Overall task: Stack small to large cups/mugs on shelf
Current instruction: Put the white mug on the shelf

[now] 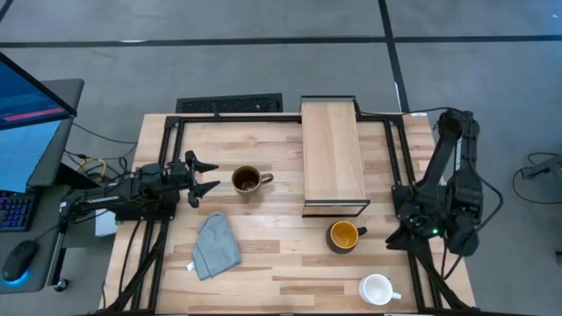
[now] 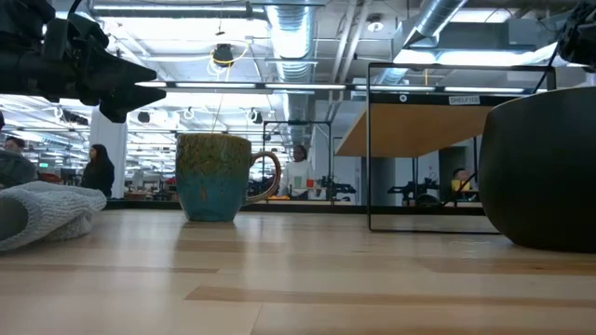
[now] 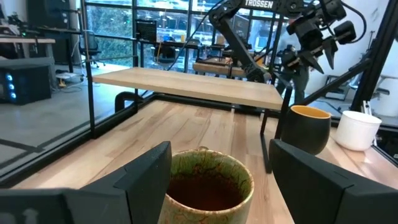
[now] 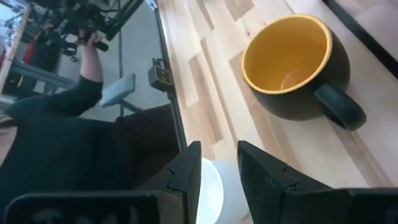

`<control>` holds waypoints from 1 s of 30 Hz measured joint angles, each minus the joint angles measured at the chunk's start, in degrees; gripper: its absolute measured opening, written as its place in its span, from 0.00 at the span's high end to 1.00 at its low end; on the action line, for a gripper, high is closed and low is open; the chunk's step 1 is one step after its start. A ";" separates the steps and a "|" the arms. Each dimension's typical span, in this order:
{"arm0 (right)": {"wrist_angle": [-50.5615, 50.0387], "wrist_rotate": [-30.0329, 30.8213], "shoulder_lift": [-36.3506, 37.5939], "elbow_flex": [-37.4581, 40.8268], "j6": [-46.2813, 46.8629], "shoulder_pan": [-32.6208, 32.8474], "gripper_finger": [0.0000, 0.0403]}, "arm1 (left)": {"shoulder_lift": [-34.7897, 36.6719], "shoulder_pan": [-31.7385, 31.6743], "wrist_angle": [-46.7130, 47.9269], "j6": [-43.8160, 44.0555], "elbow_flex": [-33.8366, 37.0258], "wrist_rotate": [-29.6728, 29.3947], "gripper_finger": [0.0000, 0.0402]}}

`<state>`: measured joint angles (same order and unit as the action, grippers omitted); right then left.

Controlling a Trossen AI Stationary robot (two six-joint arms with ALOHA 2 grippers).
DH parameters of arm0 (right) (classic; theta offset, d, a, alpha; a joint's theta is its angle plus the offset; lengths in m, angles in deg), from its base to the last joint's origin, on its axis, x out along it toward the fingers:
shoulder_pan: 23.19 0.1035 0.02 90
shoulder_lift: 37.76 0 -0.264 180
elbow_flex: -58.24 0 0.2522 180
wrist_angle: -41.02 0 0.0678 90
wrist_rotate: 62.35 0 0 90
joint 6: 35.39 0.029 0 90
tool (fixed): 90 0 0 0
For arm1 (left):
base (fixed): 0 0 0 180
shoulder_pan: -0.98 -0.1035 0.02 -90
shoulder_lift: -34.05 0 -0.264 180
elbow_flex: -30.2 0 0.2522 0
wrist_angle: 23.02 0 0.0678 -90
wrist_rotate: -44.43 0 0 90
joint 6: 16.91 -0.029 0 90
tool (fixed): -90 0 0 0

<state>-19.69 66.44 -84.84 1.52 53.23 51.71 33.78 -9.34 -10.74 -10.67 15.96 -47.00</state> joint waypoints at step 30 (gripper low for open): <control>19.89 -33.84 -16.42 -0.48 10.40 -10.14 0.80 | 0.00 0.01 -0.02 3.69 -0.02 0.04 0.35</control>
<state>0.21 32.60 -101.26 1.04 63.63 41.57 33.78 -9.33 -10.76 -6.98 15.95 -46.96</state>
